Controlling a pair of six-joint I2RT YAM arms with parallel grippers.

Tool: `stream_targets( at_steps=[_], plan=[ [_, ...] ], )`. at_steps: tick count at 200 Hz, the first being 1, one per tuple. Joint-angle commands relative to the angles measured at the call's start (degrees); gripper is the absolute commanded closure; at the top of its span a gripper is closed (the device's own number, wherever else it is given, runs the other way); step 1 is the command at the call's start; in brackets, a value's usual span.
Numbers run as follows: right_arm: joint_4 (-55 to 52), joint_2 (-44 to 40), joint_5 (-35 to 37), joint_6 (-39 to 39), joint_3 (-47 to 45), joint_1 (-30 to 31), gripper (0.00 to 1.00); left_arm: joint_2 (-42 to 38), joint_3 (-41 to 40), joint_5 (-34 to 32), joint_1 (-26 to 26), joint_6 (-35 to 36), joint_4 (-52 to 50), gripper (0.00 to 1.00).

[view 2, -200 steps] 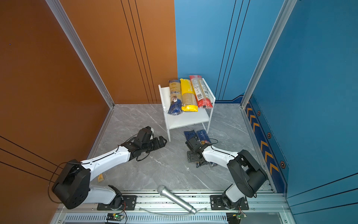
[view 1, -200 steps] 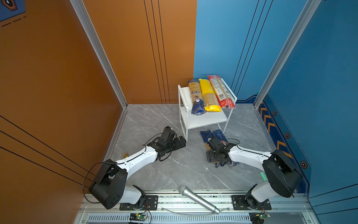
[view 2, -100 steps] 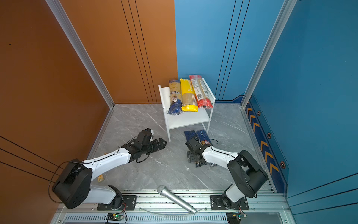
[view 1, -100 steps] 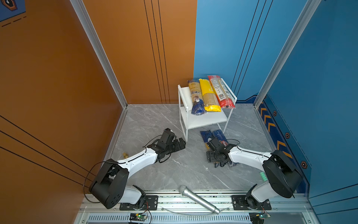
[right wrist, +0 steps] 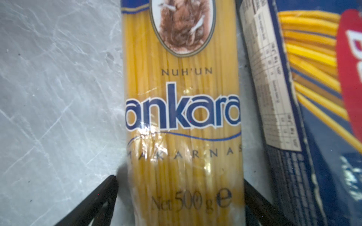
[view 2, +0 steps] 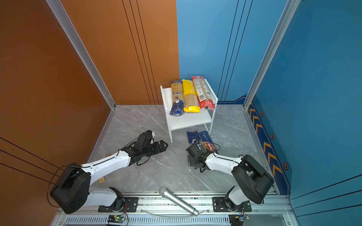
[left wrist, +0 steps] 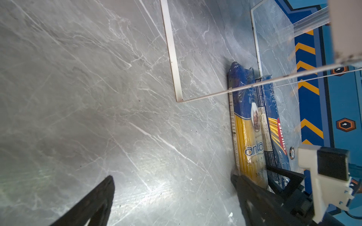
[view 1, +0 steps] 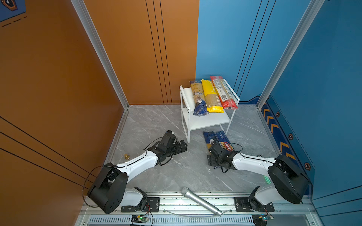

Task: Arrange pasta packages on shelves
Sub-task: Rotate the pasta bag at the center of the table, then pick up the pasta bag from the center of the table.

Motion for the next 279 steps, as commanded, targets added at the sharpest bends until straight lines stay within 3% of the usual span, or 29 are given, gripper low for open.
stream_targets(
  at_steps=[1, 143, 279],
  plan=[
    [-3.9, 3.1, -0.2, 0.1, -2.9, 1.2, 0.11, -0.9, -0.9, 0.3, 0.5, 1.8, -1.7, 0.02],
    [8.4, 4.5, 2.0, 4.0, -10.9, 4.3, 0.14, -3.2, -2.1, -0.2, 0.8, 2.4, -2.8, 0.02],
    [13.8, 3.1, 1.2, 4.0, -15.2, 4.6, 0.33, -2.1, -1.8, -0.5, -0.4, 2.1, -2.3, 0.02]
  ],
)
